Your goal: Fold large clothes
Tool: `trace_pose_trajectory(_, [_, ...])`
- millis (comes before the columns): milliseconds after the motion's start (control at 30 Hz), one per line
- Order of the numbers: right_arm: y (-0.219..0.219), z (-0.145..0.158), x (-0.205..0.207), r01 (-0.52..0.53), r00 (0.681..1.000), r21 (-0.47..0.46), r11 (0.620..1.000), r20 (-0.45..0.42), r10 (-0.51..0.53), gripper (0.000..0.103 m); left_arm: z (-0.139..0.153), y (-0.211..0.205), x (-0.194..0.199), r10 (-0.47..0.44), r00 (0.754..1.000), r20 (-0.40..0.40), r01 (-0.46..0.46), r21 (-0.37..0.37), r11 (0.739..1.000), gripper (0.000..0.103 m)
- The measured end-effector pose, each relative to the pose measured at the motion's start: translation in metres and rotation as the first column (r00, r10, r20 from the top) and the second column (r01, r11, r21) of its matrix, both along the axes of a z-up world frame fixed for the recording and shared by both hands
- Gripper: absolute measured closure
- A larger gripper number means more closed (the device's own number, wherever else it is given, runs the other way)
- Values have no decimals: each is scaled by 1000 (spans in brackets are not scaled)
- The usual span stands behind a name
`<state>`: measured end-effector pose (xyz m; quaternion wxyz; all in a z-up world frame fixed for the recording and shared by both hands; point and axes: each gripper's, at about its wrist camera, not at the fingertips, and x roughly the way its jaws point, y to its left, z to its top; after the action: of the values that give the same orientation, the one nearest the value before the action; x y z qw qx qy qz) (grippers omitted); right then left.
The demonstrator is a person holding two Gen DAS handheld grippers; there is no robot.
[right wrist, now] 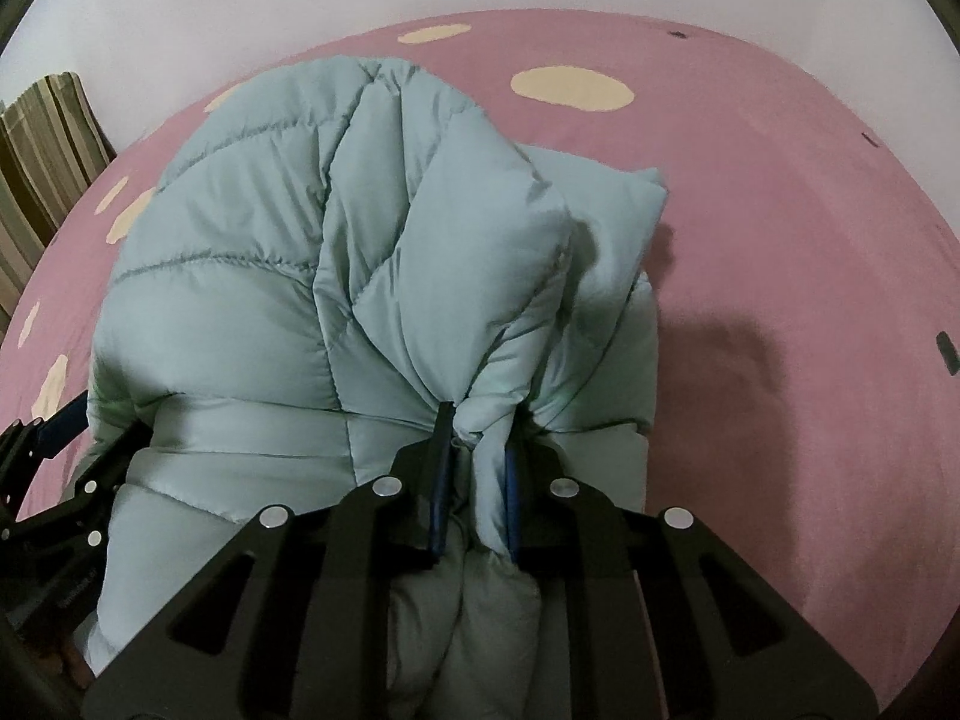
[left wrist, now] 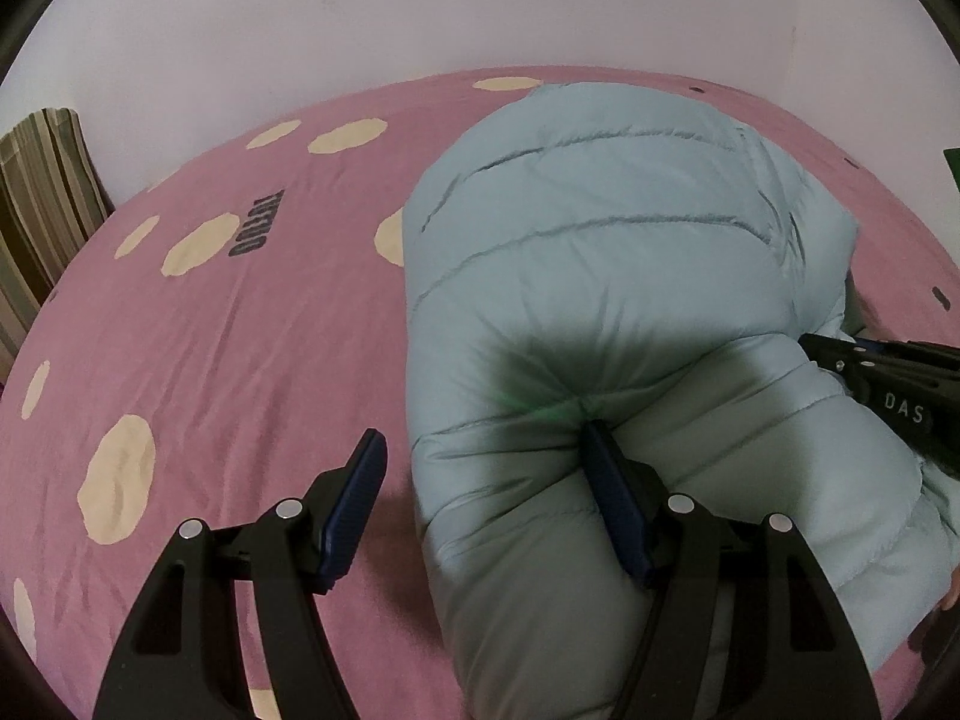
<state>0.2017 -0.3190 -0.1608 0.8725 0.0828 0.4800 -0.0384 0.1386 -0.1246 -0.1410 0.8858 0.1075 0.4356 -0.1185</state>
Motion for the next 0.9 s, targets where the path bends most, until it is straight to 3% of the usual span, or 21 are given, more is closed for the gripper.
trace_pose_trajectory(200, [0,30,-25,20,999,-26,999,44,-19,81,27,11,-7,18,1000,18,-18,-39,999,37])
trace_pose_trajectory(467, [22,81,-74,-34,991,-44,998,128,39,81,61,21,-25,40,996,76,-32,-109,994,37])
trace_pose_trajectory(600, [35,65,-80,-82,994,-55,995,71,85,81,45,12,-24,27,999,38,-24,-89,996,37])
trace_pose_trajectory(900, [24,18,-69,-65,998,-38,997,-11,64,79,11,5,-8,27,999,-32,-28,-50,998,35])
